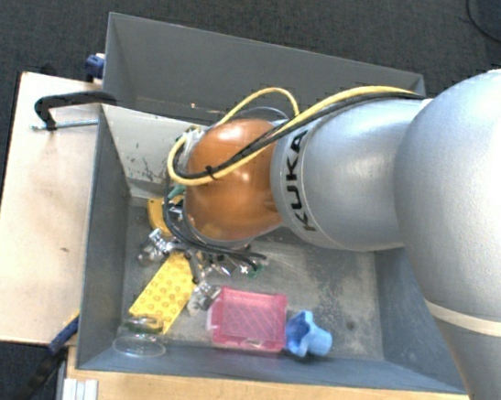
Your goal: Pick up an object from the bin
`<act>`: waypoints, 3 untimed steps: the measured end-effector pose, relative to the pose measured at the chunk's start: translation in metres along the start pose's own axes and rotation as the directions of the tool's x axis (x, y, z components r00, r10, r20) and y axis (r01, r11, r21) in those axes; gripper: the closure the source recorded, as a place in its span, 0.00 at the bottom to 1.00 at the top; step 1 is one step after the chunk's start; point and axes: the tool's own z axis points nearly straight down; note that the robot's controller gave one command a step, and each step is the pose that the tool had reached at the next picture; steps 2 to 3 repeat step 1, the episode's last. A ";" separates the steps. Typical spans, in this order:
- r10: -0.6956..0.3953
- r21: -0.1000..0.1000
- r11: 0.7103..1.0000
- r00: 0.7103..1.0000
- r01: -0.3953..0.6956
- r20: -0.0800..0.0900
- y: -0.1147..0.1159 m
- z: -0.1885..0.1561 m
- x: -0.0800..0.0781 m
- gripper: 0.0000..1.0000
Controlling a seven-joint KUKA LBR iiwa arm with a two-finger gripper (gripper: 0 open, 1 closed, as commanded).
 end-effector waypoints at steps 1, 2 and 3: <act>-0.221 -0.007 0.975 0.975 0.221 -0.004 0.000 0.006 -0.022 1.00; -0.221 -0.007 0.975 0.975 0.221 -0.004 0.000 0.006 -0.022 1.00; -0.221 -0.007 0.975 0.975 0.221 -0.004 0.000 0.006 -0.022 1.00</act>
Offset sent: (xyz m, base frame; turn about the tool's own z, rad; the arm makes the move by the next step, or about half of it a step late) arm 0.0000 0.0000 0.0000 0.0000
